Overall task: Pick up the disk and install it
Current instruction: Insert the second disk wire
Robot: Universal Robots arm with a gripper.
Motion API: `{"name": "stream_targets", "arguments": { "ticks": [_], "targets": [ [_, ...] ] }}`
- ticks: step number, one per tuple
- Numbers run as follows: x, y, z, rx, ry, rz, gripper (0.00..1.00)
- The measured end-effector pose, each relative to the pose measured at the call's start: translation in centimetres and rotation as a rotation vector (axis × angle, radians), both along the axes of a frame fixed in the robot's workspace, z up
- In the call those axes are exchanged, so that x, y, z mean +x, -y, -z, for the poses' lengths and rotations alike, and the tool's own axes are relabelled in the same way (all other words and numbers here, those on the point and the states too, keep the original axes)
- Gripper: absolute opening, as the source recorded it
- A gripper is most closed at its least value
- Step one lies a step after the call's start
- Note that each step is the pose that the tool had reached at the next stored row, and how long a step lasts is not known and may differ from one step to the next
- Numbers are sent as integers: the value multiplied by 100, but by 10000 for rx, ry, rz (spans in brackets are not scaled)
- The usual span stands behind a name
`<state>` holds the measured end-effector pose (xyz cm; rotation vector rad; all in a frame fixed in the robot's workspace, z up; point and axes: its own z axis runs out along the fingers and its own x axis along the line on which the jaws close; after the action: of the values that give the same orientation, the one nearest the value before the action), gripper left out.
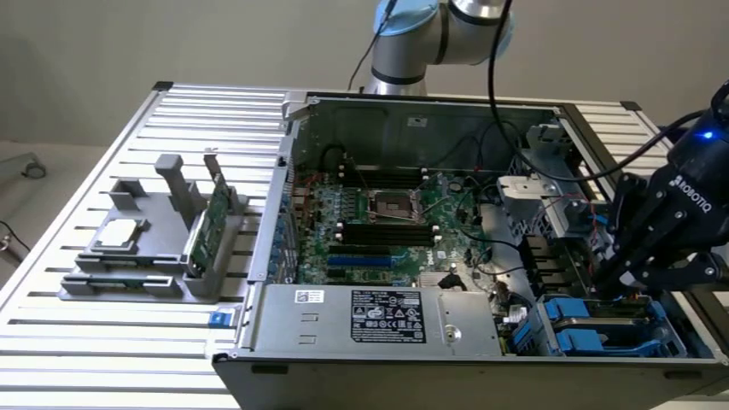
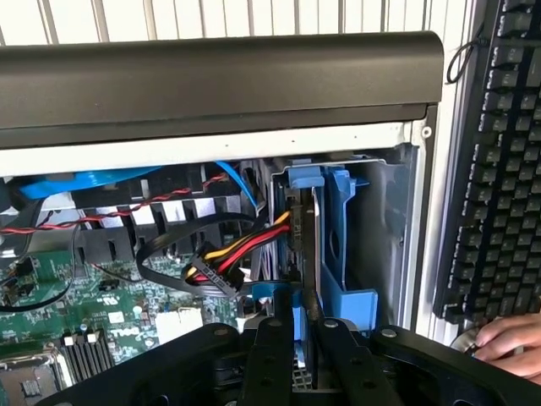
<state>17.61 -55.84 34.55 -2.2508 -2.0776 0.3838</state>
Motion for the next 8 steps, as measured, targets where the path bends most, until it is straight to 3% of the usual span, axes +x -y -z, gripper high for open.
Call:
{"name": "stream_targets", "arguments": {
  "ticks": [8],
  "targets": [
    [36, 27, 40, 132, 0, -124, 16]
  ]
}}
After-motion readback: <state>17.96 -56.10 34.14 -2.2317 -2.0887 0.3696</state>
